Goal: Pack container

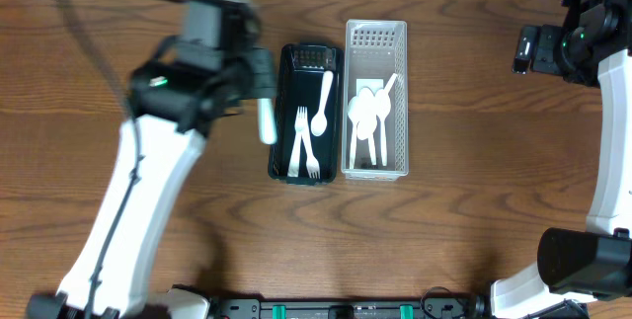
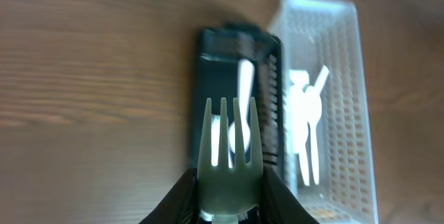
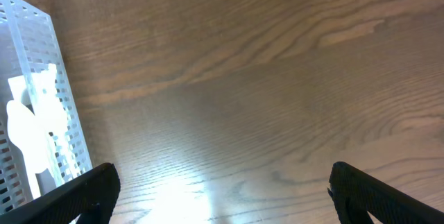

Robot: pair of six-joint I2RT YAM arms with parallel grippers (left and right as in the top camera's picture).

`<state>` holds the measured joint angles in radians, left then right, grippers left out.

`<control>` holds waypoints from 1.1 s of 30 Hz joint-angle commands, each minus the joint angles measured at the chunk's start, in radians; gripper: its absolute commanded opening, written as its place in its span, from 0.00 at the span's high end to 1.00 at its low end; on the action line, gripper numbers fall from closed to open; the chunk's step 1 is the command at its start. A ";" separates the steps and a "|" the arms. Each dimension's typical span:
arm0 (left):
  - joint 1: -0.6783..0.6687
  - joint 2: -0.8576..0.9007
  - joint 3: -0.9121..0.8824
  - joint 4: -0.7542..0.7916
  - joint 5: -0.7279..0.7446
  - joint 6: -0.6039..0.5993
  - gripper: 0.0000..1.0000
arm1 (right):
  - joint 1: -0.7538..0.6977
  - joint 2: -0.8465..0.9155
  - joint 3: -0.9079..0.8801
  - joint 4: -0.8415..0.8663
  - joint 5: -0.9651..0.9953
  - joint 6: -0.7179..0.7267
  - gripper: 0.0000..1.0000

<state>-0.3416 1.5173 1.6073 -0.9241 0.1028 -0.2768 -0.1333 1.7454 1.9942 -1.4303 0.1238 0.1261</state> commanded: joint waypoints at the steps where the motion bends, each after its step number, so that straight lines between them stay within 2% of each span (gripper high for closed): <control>1: -0.054 0.115 0.001 0.008 -0.009 -0.013 0.94 | -0.006 0.000 0.002 -0.003 0.000 0.015 0.01; 12: -0.108 0.442 0.001 0.017 -0.004 -0.013 0.93 | -0.006 0.002 0.000 -0.003 0.000 0.015 0.01; 14: -0.113 0.468 0.001 0.013 -0.004 -0.013 0.76 | -0.006 0.002 0.000 -0.003 0.000 0.015 0.01; 16: -0.116 0.481 0.001 0.008 -0.004 -0.013 0.65 | -0.006 0.002 0.000 -0.003 0.000 0.015 0.01; 21: -0.116 0.455 0.002 0.006 -0.006 0.004 0.51 | -0.006 0.002 0.000 -0.002 0.000 0.015 0.01; 24: -0.116 0.402 0.025 -0.011 -0.021 0.041 0.49 | -0.006 0.001 0.000 0.010 0.000 0.016 0.11; 26: -0.116 0.352 0.054 -0.043 -0.060 0.060 0.48 | -0.004 -0.001 0.001 0.033 -0.001 0.016 0.12; 29: -0.116 0.264 0.105 -0.092 -0.164 0.102 0.39 | 0.003 -0.018 0.001 0.091 -0.003 0.035 0.11; 31: -0.108 0.196 0.110 -0.088 -0.252 0.116 0.10 | 0.018 -0.036 0.001 0.147 -0.027 0.034 0.10; 32: -0.099 0.161 0.110 -0.082 -0.303 0.116 0.02 | 0.029 -0.044 0.001 0.182 -0.050 0.034 0.09; 33: -0.089 0.133 0.110 -0.072 -0.343 0.116 0.02 | 0.043 -0.048 0.001 0.213 -0.071 0.034 0.09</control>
<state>-0.4522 1.7477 1.6886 -0.9977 -0.0631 -0.1989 -0.1234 1.7420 1.9930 -1.2510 0.1066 0.1455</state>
